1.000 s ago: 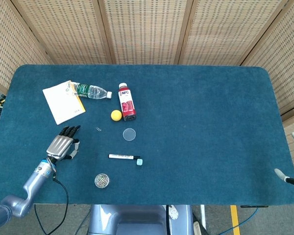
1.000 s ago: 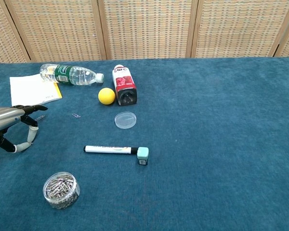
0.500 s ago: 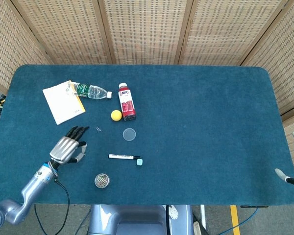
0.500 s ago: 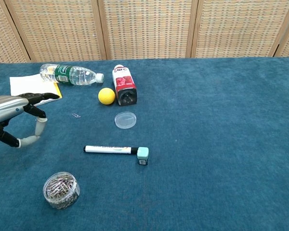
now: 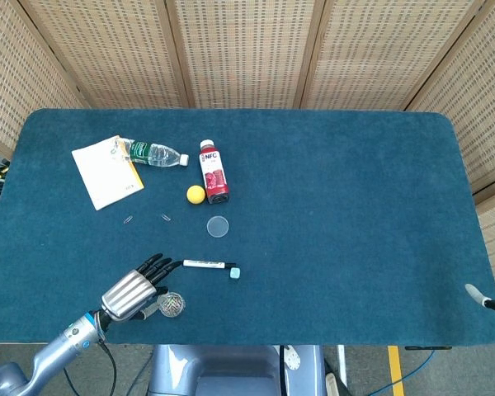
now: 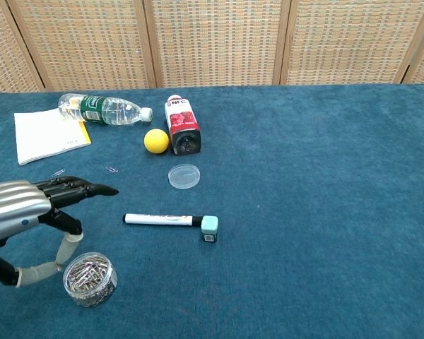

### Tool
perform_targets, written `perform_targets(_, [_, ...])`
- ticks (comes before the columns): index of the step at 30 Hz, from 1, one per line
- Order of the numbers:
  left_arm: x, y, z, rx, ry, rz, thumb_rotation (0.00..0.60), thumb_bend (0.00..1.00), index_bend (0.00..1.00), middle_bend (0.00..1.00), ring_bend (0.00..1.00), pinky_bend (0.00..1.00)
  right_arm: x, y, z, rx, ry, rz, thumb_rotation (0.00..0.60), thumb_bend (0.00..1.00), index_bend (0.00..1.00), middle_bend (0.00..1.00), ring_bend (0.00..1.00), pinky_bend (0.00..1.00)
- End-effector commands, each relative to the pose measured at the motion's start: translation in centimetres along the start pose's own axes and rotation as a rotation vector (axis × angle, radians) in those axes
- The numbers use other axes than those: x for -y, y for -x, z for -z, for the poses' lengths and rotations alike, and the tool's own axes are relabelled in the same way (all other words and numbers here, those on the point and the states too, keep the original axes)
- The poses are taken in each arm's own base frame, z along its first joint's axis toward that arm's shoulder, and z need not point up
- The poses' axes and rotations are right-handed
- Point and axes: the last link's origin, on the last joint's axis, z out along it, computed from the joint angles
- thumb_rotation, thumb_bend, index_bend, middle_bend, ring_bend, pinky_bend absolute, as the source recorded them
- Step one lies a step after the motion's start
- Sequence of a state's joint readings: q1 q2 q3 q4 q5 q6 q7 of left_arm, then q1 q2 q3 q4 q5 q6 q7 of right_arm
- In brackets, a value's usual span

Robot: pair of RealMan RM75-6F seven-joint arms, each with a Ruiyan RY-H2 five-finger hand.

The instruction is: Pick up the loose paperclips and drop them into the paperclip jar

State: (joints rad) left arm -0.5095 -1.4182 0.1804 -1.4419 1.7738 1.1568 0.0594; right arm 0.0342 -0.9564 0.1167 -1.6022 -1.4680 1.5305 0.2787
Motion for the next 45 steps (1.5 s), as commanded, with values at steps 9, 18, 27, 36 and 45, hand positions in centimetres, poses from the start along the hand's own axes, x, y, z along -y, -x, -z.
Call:
perform_targets(9, [-0.1, 0.6, -0.5, 0.009, -0.001, 0.006, 0.600, 0.50, 0.32, 0.00, 0.00, 0.00, 0.0, 0.0, 0.0, 0.001, 0.000, 0.000, 0.600, 0.00, 0.04, 0.00, 0.00, 0.00])
perform_targets(18, [-0.1, 0.2, -0.6, -0.013, 0.007, 0.026, 0.600, 0.49, 0.13, 0.00, 0.00, 0.00, 0.0, 0.0, 0.0, 0.000, 0.000, -0.001, 0.600, 0.00, 0.04, 0.00, 0.00, 0.00])
perform_targets(27, [1.7, -1.7, -0.5, -0.089, -0.061, 0.058, 0.600, 0.51, 0.20, 0.00, 0.00, 0.00, 0.0, 0.0, 0.0, 0.000, -0.003, -0.002, 0.600, 0.00, 0.04, 0.00, 0.00, 0.00])
perform_targets(36, [7.6, -3.5, -1.3, -0.105, -0.269, 0.092, 0.600, 0.74, 0.25, 0.00, 0.00, 0.00, 0.0, 0.0, 0.0, -0.001, -0.001, 0.001, 0.600, 0.00, 0.04, 0.00, 0.00, 0.00])
perform_targets(45, [14.5, -3.2, -2.2, -0.052, -0.506, 0.115, 0.600, 0.85, 0.28, 0.00, 0.00, 0.00, 0.0, 0.2, -0.2, 0.002, 0.008, 0.015, 0.600, 0.00, 0.04, 0.00, 0.00, 0.00])
